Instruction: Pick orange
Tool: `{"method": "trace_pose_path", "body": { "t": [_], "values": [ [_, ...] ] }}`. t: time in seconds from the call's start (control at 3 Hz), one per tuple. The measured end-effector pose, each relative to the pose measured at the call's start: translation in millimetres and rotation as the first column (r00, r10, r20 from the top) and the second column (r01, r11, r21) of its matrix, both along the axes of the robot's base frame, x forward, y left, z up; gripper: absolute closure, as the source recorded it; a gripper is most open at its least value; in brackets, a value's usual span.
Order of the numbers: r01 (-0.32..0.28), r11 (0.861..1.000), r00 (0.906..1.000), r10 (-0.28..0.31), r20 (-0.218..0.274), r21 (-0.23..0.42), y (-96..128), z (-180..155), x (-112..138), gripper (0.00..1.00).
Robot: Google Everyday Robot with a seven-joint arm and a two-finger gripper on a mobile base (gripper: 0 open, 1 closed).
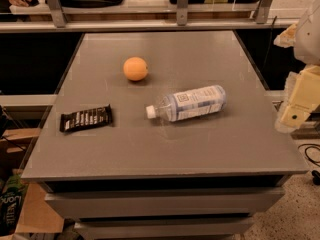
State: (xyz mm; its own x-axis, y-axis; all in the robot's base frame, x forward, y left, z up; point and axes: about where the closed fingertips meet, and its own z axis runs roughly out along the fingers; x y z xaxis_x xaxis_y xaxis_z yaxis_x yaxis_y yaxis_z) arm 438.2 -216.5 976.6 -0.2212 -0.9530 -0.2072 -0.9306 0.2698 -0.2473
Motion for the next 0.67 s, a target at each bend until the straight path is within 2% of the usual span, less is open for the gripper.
{"method": "trace_pose_path", "body": {
  "t": [0.33,0.67],
  "values": [
    [0.0,1.0,1.0,0.0,0.0,0.0,0.0,0.0,0.0,0.0],
    [-0.053,0.999,0.9984,0.053,0.021,-0.015,6.5,8.1,11.1,0.0]
  ]
}}
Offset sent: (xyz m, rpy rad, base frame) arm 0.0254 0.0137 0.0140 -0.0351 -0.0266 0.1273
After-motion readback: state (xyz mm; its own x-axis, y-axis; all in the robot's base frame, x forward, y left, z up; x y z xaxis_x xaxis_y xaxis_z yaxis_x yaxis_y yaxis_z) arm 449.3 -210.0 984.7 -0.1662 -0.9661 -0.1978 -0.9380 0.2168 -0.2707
